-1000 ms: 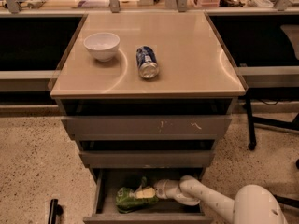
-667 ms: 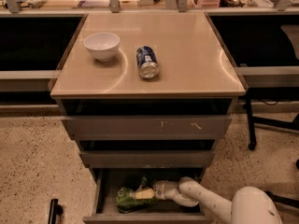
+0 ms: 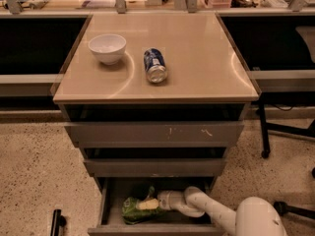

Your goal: Pick green rice chip bag from bottom drawer and place on counter

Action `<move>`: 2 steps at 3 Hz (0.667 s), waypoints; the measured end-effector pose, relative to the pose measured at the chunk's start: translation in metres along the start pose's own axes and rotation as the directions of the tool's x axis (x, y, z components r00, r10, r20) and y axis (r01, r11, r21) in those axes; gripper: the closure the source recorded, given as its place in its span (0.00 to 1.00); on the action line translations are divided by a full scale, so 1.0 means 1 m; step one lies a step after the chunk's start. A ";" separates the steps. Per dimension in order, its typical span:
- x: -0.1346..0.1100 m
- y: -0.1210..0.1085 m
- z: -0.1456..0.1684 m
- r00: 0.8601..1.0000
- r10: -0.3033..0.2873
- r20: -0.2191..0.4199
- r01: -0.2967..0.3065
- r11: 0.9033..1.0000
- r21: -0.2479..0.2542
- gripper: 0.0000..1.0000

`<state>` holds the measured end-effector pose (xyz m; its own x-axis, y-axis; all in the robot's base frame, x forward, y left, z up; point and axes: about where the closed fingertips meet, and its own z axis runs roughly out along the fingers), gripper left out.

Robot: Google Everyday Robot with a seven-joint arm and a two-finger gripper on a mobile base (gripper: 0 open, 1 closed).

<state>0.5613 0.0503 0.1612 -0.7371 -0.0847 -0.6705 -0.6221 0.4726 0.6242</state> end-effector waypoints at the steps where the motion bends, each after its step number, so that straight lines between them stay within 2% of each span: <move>1: 0.006 0.000 0.008 1.000 0.015 -0.017 -0.016 1.000 -0.027 0.18; 2: 0.006 0.000 0.008 1.000 0.015 -0.017 -0.016 1.000 -0.027 0.42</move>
Offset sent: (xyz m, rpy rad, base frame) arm -0.0019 0.0068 -0.0077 0.0135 0.0239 0.0219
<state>0.5594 0.0572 0.1542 -0.7510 -0.0921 -0.6539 -0.6171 0.4504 0.6452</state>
